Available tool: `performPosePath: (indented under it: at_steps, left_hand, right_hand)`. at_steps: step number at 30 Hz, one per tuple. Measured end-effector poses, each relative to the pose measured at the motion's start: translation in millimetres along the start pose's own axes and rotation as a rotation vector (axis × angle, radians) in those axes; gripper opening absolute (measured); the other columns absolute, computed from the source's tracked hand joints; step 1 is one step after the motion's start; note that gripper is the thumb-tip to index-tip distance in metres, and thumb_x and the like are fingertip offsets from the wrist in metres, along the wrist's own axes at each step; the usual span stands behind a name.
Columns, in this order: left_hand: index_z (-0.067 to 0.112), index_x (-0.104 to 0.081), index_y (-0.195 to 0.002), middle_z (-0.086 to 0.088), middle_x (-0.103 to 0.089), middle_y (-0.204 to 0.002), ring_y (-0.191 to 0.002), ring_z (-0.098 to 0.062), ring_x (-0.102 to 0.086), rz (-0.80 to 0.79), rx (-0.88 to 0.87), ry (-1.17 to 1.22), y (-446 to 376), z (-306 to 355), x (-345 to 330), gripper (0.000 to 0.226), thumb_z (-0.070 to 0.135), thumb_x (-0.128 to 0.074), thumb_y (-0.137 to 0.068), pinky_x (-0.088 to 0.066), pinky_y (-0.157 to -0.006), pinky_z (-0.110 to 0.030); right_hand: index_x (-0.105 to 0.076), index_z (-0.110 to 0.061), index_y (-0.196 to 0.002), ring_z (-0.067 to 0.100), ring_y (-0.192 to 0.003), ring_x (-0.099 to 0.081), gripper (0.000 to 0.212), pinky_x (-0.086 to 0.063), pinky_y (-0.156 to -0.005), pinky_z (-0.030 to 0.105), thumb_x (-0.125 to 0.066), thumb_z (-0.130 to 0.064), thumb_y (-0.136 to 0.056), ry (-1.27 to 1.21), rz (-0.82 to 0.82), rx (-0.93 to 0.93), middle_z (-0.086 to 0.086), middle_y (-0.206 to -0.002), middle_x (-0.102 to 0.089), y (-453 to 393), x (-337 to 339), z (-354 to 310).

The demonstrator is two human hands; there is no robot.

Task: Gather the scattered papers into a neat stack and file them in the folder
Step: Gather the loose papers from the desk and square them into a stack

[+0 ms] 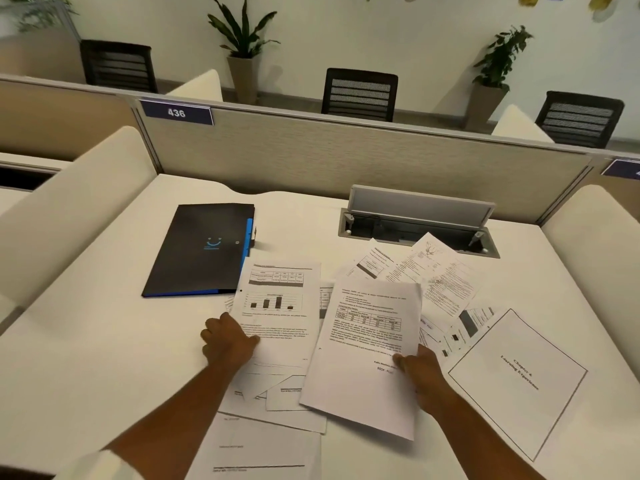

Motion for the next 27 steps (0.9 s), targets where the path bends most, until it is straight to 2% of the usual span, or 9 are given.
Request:
performPosePath:
  at_steps: [3,6,10,14,17,19,21,23,27]
  left_hand:
    - [0.013,-0.043,-0.123,-0.013,-0.056,-0.126,-0.112,-0.035,-0.057,-0.048,0.007,0.167,-0.3,-1.6,-1.2,0.064,0.03,-0.081,-0.074,-0.05,-0.089,-0.048]
    - [0.012,-0.044,-0.126,-0.013,-0.061,-0.129,-0.11,-0.035,-0.062,-0.103,-0.031,0.308,2.9,-2.8,-3.8,0.045,0.023,-0.066,-0.088,-0.052,-0.088,-0.043]
    - [0.014,-0.05,-0.129,-0.008,-0.062,-0.127,-0.11,-0.026,-0.06,-0.231,-0.118,0.52,15.3,1.6,-11.6,0.042,0.021,-0.063,-0.091,-0.05,-0.092,-0.035]
    - [0.019,-0.054,-0.113,0.001,-0.066,-0.112,-0.092,-0.014,-0.063,-0.411,-0.154,0.542,36.5,5.7,-20.2,0.038,0.02,-0.075,-0.081,-0.052,-0.069,-0.023]
    - [0.019,-0.058,-0.107,0.001,-0.07,-0.105,-0.08,-0.019,-0.071,-0.538,-0.17,0.514,50.4,6.8,-25.3,0.034,0.017,-0.077,-0.079,-0.058,-0.06,-0.029]
    - [0.017,-0.06,-0.104,-0.001,-0.073,-0.097,-0.068,-0.023,-0.073,-0.561,-0.192,0.528,55.9,6.2,-24.2,0.03,0.02,-0.077,-0.08,-0.059,-0.057,-0.031]
    - [0.019,-0.06,-0.104,0.001,-0.073,-0.096,-0.07,-0.022,-0.072,-0.476,-0.246,0.517,56.4,6.5,-19.2,0.027,0.026,-0.075,-0.083,-0.06,-0.065,-0.032]
    - [0.022,-0.059,-0.108,0.001,-0.072,-0.099,-0.085,-0.018,-0.069,-0.364,-0.256,0.482,54.7,7.3,-14.2,0.027,0.026,-0.073,-0.085,-0.058,-0.079,-0.033]
    - [0.016,-0.058,-0.117,-0.001,-0.068,-0.11,-0.1,-0.019,-0.066,-0.355,-0.246,0.485,55.8,18.0,-16.8,0.031,0.011,-0.068,-0.088,-0.056,-0.09,-0.036]
  right_hand:
    - [-0.071,-0.023,-0.106,0.03,-0.093,-0.073,0.031,-0.06,-0.078,0.041,-0.063,0.002,-0.089,-0.027,0.011,0.007,-0.001,-0.099,-0.077,-0.7,-2.7,0.5]
    - [-0.07,-0.018,-0.111,0.035,-0.097,-0.073,0.032,-0.059,-0.089,0.051,-0.062,0.004,-0.089,-0.07,-0.001,-0.005,0.006,-0.103,-0.078,-0.8,-7.1,-3.7]
    - [-0.07,-0.008,-0.113,0.041,-0.101,-0.07,0.033,-0.057,-0.09,0.051,-0.063,0.008,-0.085,-0.177,-0.025,-0.038,0.014,-0.106,-0.077,-2.8,-11.8,-13.2]
    - [-0.067,-0.004,-0.12,0.041,-0.107,-0.066,0.037,-0.051,-0.101,0.056,-0.064,0.008,-0.085,-0.17,-0.016,-0.026,0.016,-0.114,-0.073,-7.8,-15.9,-20.9]
    - [-0.066,-0.003,-0.121,0.044,-0.107,-0.066,0.038,-0.051,-0.101,0.06,-0.062,0.008,-0.085,-0.11,-0.007,-0.012,0.018,-0.114,-0.073,-10.8,-16.7,-23.5]
    - [-0.067,-0.004,-0.118,0.044,-0.101,-0.068,0.037,-0.054,-0.096,0.06,-0.061,0.009,-0.084,-0.047,-0.009,0.02,0.018,-0.11,-0.074,-11.8,-16.3,-23.0]
    - [-0.068,-0.007,-0.116,0.04,-0.096,-0.07,0.036,-0.059,-0.089,0.054,-0.059,0.008,-0.084,0.02,-0.012,0.064,0.015,-0.106,-0.075,-11.9,-15.4,-21.5]
    - [-0.068,-0.009,-0.116,0.036,-0.095,-0.07,0.038,-0.06,-0.085,0.05,-0.059,0.007,-0.083,0.074,-0.014,0.102,0.012,-0.105,-0.075,-11.7,-15.9,-20.9]
    - [-0.068,-0.015,-0.115,0.034,-0.096,-0.071,0.038,-0.059,-0.09,0.052,-0.059,0.007,-0.085,0.123,-0.048,0.134,0.007,-0.104,-0.075,-12.6,-23.7,-25.1]
Point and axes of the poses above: each hand's wrist, its own y-axis away from the middle knuckle, its own x-axis out of the back of the hand, z = x × y, the point moved 3 cm from there along -y, towards the middle knuckle
